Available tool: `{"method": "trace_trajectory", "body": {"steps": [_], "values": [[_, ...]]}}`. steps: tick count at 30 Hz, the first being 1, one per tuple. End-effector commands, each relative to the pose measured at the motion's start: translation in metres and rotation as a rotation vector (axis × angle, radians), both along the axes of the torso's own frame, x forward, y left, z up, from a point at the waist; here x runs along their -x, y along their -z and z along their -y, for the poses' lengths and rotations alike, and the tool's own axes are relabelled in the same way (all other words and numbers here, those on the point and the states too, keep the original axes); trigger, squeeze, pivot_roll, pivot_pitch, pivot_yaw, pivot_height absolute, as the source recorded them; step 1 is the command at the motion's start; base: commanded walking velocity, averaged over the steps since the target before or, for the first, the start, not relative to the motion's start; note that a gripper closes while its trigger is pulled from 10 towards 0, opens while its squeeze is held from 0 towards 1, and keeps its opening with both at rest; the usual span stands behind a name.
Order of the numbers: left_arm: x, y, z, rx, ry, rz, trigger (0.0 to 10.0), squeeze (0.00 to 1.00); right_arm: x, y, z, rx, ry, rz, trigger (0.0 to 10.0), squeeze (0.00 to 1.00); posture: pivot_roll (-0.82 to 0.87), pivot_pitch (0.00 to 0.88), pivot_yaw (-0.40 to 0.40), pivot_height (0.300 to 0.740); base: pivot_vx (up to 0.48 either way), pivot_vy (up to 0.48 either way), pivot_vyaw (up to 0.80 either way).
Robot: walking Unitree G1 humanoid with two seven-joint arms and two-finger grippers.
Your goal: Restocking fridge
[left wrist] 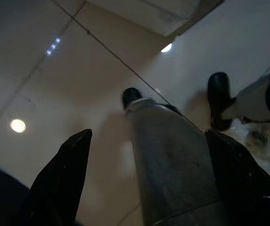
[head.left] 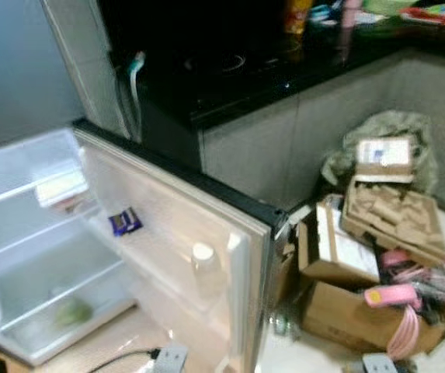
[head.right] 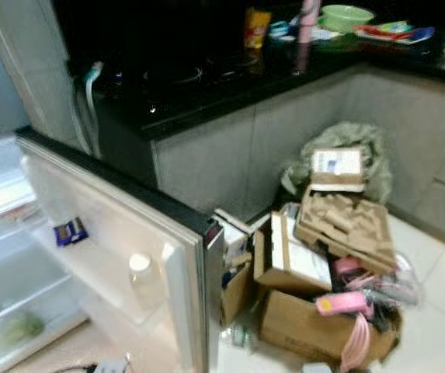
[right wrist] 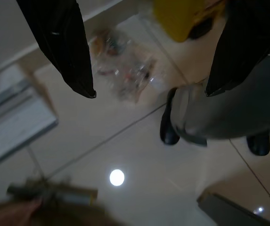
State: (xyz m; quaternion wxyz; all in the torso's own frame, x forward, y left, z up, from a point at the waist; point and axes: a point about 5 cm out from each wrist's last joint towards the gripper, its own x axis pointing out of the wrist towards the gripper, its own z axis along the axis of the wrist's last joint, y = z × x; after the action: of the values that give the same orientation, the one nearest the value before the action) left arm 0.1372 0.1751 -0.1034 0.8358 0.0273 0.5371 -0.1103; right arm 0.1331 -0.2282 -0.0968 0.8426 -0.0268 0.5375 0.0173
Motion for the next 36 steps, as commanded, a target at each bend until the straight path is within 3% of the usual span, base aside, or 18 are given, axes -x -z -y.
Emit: {"method": "trace_trajectory", "body": {"steps": [1, 12, 19, 32, 36], "values": [[0.007, 0.002, -0.002, -0.01, -0.011, -0.026, 10.0, 0.0, -0.004, 0.0, -0.006, -0.019, -0.025, 0.016, 10.0, 0.0, -0.02, 0.0, -0.02, 0.738, 0.0, 0.0, 0.73], [0.007, 0.003, 0.001, -0.008, -0.013, -0.033, 10.0, 0.0, -0.001, -0.002, 0.004, -0.004, -0.01, 0.017, 10.0, 0.0, -0.02, 0.0, -0.021, 0.738, 0.0, 0.0, 0.73], [0.007, 0.003, 0.002, -0.007, -0.017, -0.035, 10.0, 0.0, 0.001, -0.002, 0.012, 0.057, 0.014, 0.013, 10.0, 0.0, -0.02, 0.0, -0.021, 0.738, 0.0, 0.0, 0.69], [0.007, 0.003, 0.005, -0.004, 0.0, -0.033, 10.0, 0.0, -0.001, -0.003, 0.012, 0.102, 0.046, 0.012, 10.0, 0.0, -0.02, 0.0, -0.021, 0.738, 0.0, 0.0, 0.0], [0.007, 0.003, 0.005, 0.001, 0.009, -0.034, 10.0, 0.0, -0.002, -0.003, 0.013, 0.105, 0.045, 0.014, 10.0, 0.0, -0.02, 0.0, -0.021, 0.738, 0.0, -0.472, 0.0]]}}
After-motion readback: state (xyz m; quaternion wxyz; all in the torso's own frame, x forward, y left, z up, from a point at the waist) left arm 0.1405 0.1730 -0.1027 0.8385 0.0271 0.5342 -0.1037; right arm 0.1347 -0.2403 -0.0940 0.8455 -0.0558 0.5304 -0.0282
